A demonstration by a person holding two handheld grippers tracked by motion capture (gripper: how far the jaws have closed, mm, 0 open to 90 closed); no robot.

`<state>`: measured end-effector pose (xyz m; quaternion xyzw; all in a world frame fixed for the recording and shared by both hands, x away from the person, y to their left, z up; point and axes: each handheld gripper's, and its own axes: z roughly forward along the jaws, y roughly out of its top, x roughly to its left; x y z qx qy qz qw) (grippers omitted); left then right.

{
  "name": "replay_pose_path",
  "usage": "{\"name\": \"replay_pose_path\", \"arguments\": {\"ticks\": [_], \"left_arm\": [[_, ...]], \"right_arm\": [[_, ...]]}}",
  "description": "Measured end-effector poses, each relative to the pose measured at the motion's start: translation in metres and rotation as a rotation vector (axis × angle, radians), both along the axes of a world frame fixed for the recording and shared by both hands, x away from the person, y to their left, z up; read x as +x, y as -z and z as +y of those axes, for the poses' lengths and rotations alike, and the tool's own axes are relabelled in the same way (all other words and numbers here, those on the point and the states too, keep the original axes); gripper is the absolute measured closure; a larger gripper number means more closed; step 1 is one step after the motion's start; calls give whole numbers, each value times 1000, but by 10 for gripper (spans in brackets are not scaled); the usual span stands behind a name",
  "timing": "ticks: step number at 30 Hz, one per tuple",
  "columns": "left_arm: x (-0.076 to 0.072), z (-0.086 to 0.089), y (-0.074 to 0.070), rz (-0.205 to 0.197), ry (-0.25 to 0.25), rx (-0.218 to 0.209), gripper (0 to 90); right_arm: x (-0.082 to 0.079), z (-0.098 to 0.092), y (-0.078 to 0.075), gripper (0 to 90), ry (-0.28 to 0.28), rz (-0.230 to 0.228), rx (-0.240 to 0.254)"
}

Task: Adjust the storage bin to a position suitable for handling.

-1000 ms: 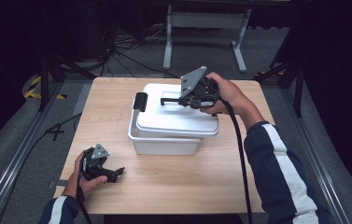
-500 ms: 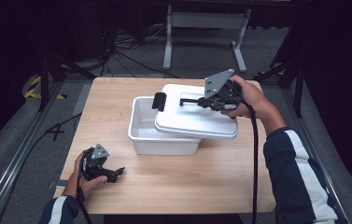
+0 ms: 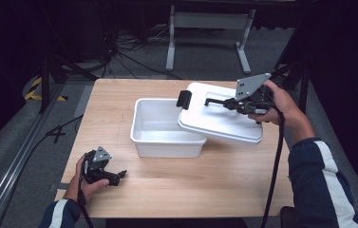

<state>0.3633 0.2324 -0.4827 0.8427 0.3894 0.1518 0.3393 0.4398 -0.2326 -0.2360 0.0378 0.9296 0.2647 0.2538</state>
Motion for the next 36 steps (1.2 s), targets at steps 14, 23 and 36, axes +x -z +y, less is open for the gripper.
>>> {"name": "replay_pose_path", "arguments": {"ticks": [14,23,36], "left_arm": [[0,0,0,0,0,3,6],[0,0,0,1,-1,3,6],[0,0,0,1,0,3,5]], "right_arm": [[-12,-58,0,844,86,-14,37],[-13,-90,14,844,149,4,73],[0,-100,49,844,195,73,56]]}}
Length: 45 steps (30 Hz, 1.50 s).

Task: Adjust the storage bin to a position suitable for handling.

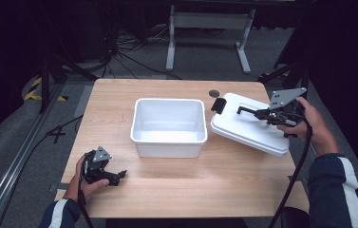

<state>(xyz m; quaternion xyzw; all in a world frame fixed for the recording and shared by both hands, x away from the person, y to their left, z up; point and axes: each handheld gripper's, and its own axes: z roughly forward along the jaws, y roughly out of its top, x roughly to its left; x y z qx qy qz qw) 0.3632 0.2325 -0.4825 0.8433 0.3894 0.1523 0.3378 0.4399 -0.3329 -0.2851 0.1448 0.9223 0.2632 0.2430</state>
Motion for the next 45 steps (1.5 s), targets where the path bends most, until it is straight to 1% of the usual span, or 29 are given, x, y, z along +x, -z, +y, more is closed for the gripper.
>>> {"name": "replay_pose_path", "arguments": {"ticks": [4,6,8,9,10,11,12,14,15,16,17,18,19,20,23,24,27,28,30,32,33,35,38,39,40,41,43,45], "left_arm": [[0,0,0,-1,2,1,6],[0,0,0,-1,3,2,6],[0,0,0,2,-1,-1,6],[0,0,0,2,-1,-1,5],[0,0,0,-1,2,1,5],[0,0,0,0,4,3,6],[0,0,0,0,0,-1,5],[0,0,0,-1,5,1,5],[0,0,0,0,5,3,6],[0,0,0,0,5,3,5],[0,0,0,0,1,0,5],[0,0,0,1,1,-1,6],[0,0,0,0,3,1,6],[0,0,0,0,3,1,6],[0,0,0,1,1,-1,6],[0,0,0,1,1,-1,6],[0,0,0,0,4,1,6],[0,0,0,2,1,-1,6],[0,0,0,0,4,-2,5],[0,0,0,-2,6,-1,5],[0,0,0,0,6,0,6],[0,0,0,0,6,0,5],[0,0,0,0,6,0,5],[1,0,0,0,7,0,6],[1,0,0,0,7,0,6],[1,0,0,0,8,-1,5],[1,0,0,0,10,-1,5],[1,0,0,4,13,0,6]], "right_arm": [[8,1,15,845,20,23,7],[12,3,23,845,32,32,1],[17,4,32,845,42,52,-4],[17,4,32,845,42,52,-4],[19,5,36,845,44,60,-7],[24,7,44,845,57,70,-10],[25,7,46,845,62,72,-7],[29,7,53,845,73,78,3],[30,7,55,846,77,88,13],[30,7,55,846,77,88,13],[32,8,59,845,83,86,15],[34,7,62,845,89,99,25],[36,7,65,846,97,95,28],[38,6,68,845,103,103,37],[42,6,78,846,127,107,51],[44,6,81,845,131,115,58],[47,6,90,845,145,123,38],[48,6,92,845,144,132,37],[50,6,97,844,151,144,12],[51,6,99,844,154,145,12],[51,6,100,844,158,151,20],[51,6,102,838,157,159,12],[53,6,107,824,170,175,-20],[53,5,107,816,179,174,-20],[53,4,106,805,175,179,0],[53,4,105,795,178,173,8],[53,3,104,756,182,176,13],[52,4,103,737,188,171,13]]}}
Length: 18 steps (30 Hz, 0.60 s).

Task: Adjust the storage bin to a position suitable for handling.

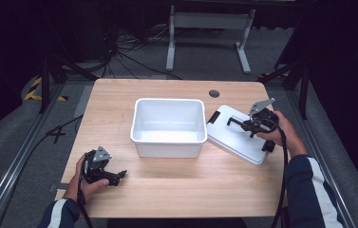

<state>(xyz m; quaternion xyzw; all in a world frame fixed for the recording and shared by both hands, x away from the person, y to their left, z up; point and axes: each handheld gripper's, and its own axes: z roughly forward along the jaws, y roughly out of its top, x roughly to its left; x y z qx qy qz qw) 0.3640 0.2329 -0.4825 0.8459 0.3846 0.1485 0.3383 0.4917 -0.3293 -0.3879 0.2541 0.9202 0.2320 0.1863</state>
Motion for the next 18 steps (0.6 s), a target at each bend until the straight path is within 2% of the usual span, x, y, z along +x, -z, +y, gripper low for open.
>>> {"name": "replay_pose_path", "arguments": {"ticks": [7,9,18], "left_arm": [[1,0,0,-2,11,2,5],[0,0,0,9,3,-10,5],[1,0,0,9,13,-8,5]], "right_arm": [[-4,-2,-6,655,22,0,43],[-6,-1,-8,639,21,-2,54],[-12,1,-17,576,24,-11,99]]}}
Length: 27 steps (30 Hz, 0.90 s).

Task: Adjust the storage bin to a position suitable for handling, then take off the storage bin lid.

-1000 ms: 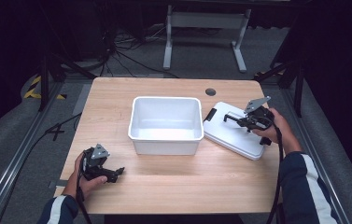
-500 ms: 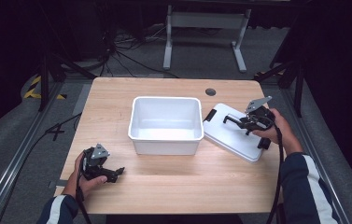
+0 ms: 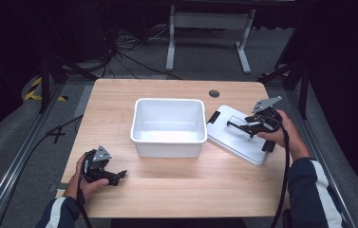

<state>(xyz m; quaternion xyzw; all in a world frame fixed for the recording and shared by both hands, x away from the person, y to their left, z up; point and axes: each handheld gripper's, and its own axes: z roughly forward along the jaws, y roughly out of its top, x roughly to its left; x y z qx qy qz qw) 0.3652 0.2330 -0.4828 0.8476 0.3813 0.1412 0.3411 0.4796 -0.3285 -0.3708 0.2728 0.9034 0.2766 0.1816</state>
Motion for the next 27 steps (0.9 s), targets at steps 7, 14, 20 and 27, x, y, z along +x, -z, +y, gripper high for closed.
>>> {"name": "replay_pose_path", "arguments": {"ticks": [7,14,20,27], "left_arm": [[1,1,0,-4,12,2,5],[2,1,0,-6,24,5,4],[1,0,0,2,16,0,4],[1,1,0,0,18,0,4]], "right_arm": [[-5,1,-5,547,4,-4,3],[-5,1,-7,507,34,-13,12],[-9,1,-11,431,54,-30,13],[-17,2,-18,378,60,-39,17]]}}
